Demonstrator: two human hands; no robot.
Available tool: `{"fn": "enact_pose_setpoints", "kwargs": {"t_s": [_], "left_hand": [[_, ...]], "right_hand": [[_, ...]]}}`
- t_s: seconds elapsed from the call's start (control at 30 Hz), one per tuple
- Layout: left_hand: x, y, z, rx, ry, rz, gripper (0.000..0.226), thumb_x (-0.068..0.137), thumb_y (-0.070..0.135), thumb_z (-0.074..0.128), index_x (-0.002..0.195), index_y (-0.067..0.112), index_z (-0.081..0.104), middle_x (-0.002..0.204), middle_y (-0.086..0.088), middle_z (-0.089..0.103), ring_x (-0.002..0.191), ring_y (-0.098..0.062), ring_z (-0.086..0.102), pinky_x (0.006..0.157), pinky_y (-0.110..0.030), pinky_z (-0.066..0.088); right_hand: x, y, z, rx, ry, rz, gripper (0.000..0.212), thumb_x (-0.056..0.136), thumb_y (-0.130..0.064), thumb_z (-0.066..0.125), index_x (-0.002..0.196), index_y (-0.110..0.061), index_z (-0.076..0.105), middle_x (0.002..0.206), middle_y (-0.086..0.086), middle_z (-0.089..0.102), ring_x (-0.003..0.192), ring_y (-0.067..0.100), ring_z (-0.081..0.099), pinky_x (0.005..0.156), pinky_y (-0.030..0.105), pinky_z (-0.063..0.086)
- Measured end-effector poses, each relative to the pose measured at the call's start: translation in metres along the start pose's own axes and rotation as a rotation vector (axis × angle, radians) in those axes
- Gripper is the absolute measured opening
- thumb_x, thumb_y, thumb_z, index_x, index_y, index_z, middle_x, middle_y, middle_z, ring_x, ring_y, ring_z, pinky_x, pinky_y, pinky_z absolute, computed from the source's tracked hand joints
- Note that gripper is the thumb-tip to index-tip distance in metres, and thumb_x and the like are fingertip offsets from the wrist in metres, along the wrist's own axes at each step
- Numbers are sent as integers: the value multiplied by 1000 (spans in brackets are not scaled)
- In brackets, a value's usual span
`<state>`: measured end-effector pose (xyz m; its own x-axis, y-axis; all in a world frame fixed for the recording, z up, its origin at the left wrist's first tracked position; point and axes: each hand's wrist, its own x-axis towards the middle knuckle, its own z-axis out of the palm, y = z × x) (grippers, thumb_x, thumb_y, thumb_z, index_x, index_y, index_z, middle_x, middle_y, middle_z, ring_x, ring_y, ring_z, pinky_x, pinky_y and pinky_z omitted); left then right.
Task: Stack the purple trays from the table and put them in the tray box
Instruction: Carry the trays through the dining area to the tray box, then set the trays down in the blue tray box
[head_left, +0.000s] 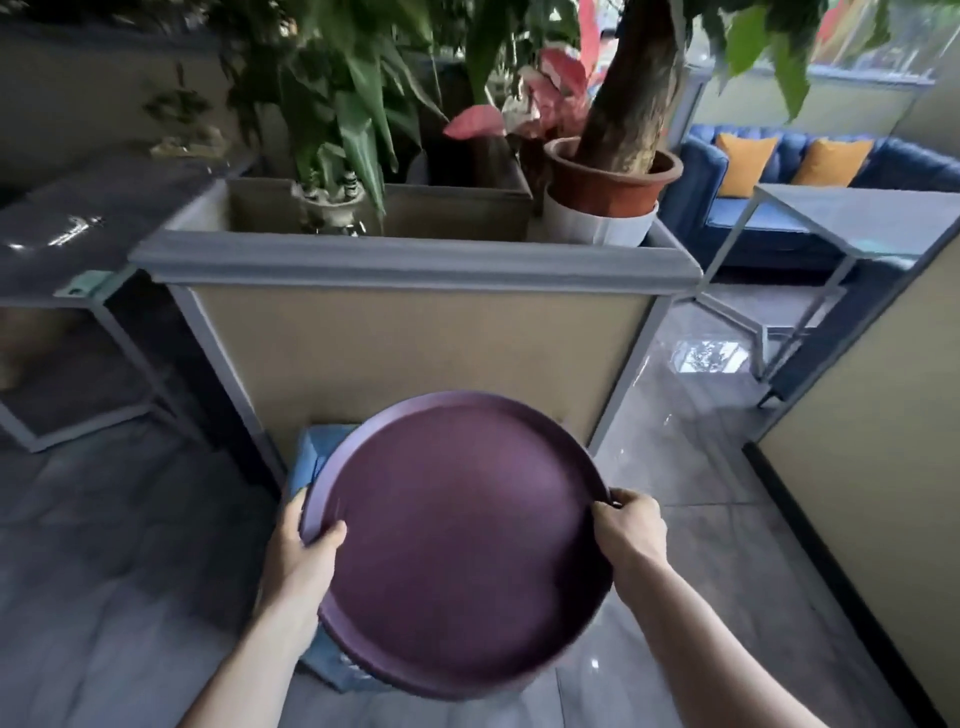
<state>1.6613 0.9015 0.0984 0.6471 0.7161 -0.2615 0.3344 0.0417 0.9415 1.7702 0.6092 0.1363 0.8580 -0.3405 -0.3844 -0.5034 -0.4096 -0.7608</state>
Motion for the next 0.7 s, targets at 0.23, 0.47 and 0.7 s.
{"fn": "enact_pose_setpoints", "kwargs": {"t_s": [0.23, 0.47, 0.7], "left_hand": [[43, -49, 28, 135, 91, -107, 62, 85, 5, 71, 142, 19, 52, 139, -8, 59, 115, -29, 58, 95, -40, 45], [74, -91, 56, 233, 141, -187, 61, 83, 7, 74, 141, 19, 56, 141, -9, 59, 122, -33, 58, 93, -37, 43], [89, -118, 71, 357, 182, -218, 58, 83, 19, 76, 138, 17, 56, 134, -10, 65, 119, -35, 63, 101, -45, 47]], "right_hand": [[59, 23, 52, -95, -75, 58, 44, 79, -6, 56, 114, -18, 78, 108, 10, 79, 105, 33, 70, 96, 35, 55], [98, 54, 91, -235, -56, 92, 37, 82, -7, 55, 108, -20, 78, 108, 12, 77, 100, 36, 67, 88, 35, 53], [115, 81, 117, -329, -8, 76, 36, 84, -7, 53, 107, -19, 78, 103, 13, 77, 99, 39, 66, 84, 34, 50]]}}
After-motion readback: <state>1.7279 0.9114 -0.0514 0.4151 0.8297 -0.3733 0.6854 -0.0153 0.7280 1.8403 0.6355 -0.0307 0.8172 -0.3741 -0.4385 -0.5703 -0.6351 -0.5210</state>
